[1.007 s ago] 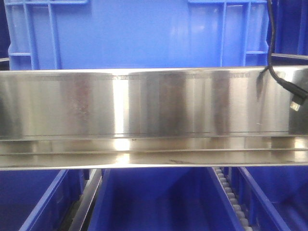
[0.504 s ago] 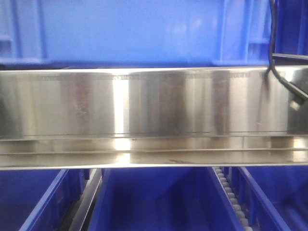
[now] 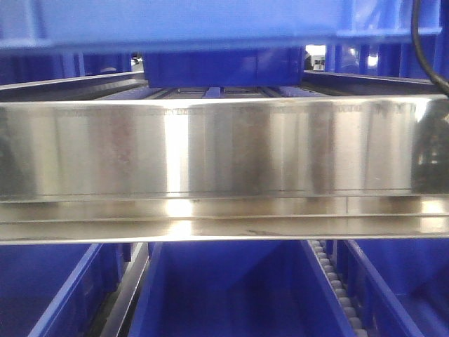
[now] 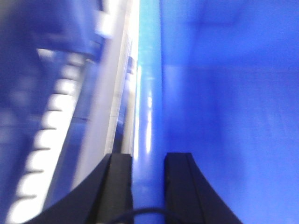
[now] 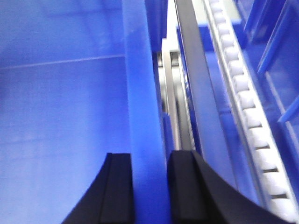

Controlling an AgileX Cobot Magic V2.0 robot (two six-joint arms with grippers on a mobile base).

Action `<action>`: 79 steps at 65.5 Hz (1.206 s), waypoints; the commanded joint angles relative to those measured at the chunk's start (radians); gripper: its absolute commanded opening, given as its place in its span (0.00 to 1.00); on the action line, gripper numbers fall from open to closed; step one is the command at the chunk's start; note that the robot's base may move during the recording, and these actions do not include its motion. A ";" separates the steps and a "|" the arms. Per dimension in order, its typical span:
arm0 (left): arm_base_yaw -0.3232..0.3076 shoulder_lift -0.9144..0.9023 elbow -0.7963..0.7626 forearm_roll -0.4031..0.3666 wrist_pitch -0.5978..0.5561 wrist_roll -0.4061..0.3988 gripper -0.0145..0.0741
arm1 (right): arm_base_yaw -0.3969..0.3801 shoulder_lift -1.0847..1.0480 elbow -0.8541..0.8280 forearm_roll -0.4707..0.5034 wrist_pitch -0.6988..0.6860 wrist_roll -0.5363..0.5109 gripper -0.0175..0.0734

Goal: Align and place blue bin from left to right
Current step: 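Lift the gripped blue bin with both grippers and pull it off the shelf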

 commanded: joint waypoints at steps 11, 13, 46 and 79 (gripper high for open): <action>-0.065 -0.134 0.147 0.036 -0.075 -0.074 0.04 | 0.062 -0.149 0.141 -0.060 -0.087 0.055 0.11; -0.070 -0.151 0.182 0.036 -0.082 -0.092 0.04 | 0.067 -0.169 0.166 -0.062 -0.102 0.063 0.11; -0.224 -0.364 0.446 0.143 -0.108 -0.214 0.04 | 0.306 -0.512 0.682 -0.291 -0.168 0.365 0.11; -0.360 -0.458 0.554 0.231 -0.075 -0.310 0.04 | 0.355 -0.584 0.749 -0.315 -0.134 0.405 0.11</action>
